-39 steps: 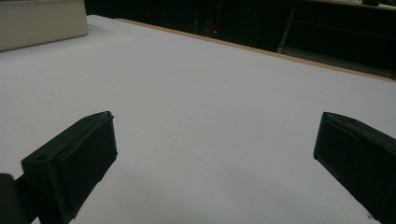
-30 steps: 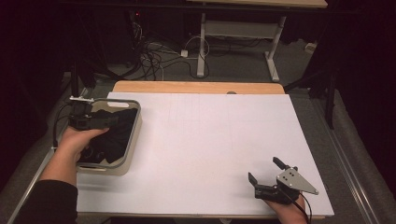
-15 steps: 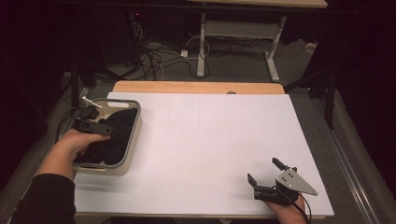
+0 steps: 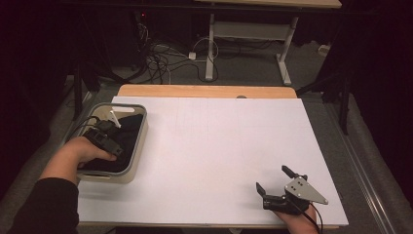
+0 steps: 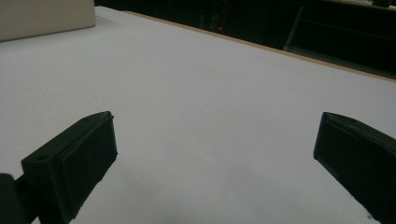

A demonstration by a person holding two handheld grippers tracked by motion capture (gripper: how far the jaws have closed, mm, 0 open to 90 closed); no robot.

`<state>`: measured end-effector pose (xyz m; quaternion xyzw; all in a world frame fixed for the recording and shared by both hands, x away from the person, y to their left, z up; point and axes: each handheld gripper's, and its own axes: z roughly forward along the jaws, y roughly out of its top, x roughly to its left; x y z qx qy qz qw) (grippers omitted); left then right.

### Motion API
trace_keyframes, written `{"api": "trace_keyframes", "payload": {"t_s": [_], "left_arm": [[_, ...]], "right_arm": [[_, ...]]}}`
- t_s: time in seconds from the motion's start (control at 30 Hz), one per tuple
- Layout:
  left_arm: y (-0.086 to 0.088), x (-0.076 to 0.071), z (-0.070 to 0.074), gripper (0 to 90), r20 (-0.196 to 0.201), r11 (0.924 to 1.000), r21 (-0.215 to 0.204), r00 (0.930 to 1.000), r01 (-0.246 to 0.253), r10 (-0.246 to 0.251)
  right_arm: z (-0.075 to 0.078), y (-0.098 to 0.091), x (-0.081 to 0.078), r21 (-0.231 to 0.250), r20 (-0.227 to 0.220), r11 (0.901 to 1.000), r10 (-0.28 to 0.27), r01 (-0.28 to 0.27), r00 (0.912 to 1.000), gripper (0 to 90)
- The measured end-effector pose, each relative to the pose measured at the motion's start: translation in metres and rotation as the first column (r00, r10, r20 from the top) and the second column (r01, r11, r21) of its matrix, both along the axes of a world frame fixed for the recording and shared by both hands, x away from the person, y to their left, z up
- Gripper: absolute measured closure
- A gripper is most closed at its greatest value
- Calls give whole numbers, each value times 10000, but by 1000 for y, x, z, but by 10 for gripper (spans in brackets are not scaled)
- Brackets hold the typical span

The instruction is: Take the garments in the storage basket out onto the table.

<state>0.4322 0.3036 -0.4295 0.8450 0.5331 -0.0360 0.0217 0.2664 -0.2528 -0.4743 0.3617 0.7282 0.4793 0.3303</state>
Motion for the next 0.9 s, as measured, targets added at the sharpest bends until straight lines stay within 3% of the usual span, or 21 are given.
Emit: {"api": "trace_keyframes", "payload": {"t_s": [0.07,0.17,0.43,0.67,0.9], "left_arm": [[-3,3,-4,0,-16,9996,277,10000,-43,43],[-4,4,-7,0,59,9993,360,9999,-86,84],[8,1,-15,0,782,9980,-516,9961,-361,400],[15,-4,-7,57,1194,9950,-899,9914,-435,541],[15,-3,-1,63,1585,9965,-737,9861,-384,498]], "right_arm": [[0,1,-1,-13,24,10000,-5,5,10000,0],[0,2,-1,-23,41,10000,32,-32,10000,0],[2,1,-2,36,98,10000,34,-34,9999,0],[0,2,-1,-7,7,10000,7,-7,10000,0],[1,0,-1,7,-7,10000,-37,37,10000,0]]}}
